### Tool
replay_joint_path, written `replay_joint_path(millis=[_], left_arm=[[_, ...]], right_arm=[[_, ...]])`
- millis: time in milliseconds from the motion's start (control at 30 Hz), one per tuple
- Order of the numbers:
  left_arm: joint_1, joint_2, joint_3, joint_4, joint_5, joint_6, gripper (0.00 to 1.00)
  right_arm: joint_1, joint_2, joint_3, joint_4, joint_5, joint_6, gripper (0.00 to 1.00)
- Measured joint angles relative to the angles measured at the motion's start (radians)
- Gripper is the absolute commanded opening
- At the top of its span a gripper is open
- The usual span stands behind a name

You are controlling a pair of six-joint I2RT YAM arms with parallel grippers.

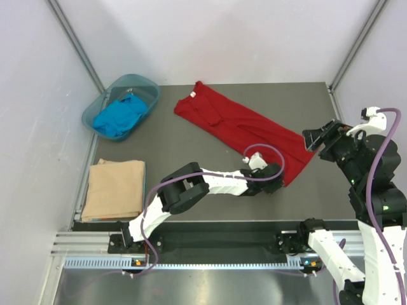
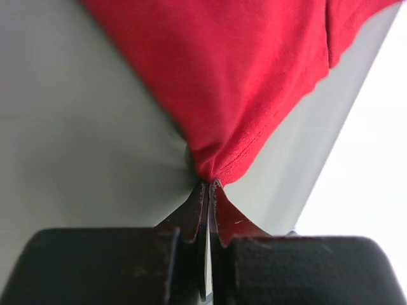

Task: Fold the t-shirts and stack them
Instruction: Fold the tshirt

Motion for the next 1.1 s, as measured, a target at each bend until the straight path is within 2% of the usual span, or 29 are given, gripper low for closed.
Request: replay_joint_path(millis=[767,900,1100], left_arm=[[-0.043,-0.385,-0.531,-0.010,0.040,0.019,0.00],[-0.048,-0.470,-0.647,0.005,0.050,0.006,0.00],[-0.059,-0.571,-0.762,-0.015,0.048,-0.007,0.00]], right_arm=[[0.000,0.144,0.090,-0.013,-0.047,-0.029,0.70],[0.000,0.157,0.063,-0.003,-0.060,-0.041,0.70],[0.000,0.179,-0.072,0.074,-0.148,-0.090,0.69]])
